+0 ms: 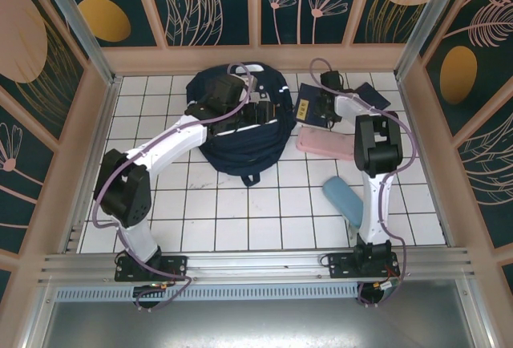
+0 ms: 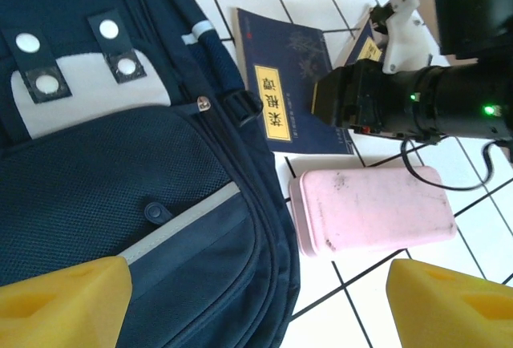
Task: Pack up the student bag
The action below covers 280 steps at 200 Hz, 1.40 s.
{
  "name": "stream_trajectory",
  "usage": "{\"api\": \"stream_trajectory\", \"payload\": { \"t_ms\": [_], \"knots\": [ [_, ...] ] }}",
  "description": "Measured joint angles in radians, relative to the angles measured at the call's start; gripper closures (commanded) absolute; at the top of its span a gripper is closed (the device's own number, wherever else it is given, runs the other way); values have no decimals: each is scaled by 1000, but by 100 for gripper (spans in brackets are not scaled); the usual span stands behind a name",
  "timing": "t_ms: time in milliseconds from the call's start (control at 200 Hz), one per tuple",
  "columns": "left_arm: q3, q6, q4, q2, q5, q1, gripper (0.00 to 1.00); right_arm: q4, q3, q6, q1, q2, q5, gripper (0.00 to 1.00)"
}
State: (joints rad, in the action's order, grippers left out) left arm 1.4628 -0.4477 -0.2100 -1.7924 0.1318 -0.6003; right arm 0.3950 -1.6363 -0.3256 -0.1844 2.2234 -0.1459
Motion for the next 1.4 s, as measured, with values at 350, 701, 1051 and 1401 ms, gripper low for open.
{"api": "stream_trajectory", "payload": {
  "t_ms": [350, 701, 1051, 1401],
  "knots": [
    [56, -4, 21, -55, 37, 0, 18, -92, 464, -103, -76, -313, -47, 55],
    [180, -26, 24, -190, 70, -51, 22, -61, 507, -181, 52, -365, 142, 45],
    [387, -17, -21, -366, 78, -97, 27, 35, 336, -180, 86, -248, 158, 55],
    [534, -26, -46, -513, 100, -107, 39, -6, 120, -66, 93, -92, 109, 67]
  ]
}}
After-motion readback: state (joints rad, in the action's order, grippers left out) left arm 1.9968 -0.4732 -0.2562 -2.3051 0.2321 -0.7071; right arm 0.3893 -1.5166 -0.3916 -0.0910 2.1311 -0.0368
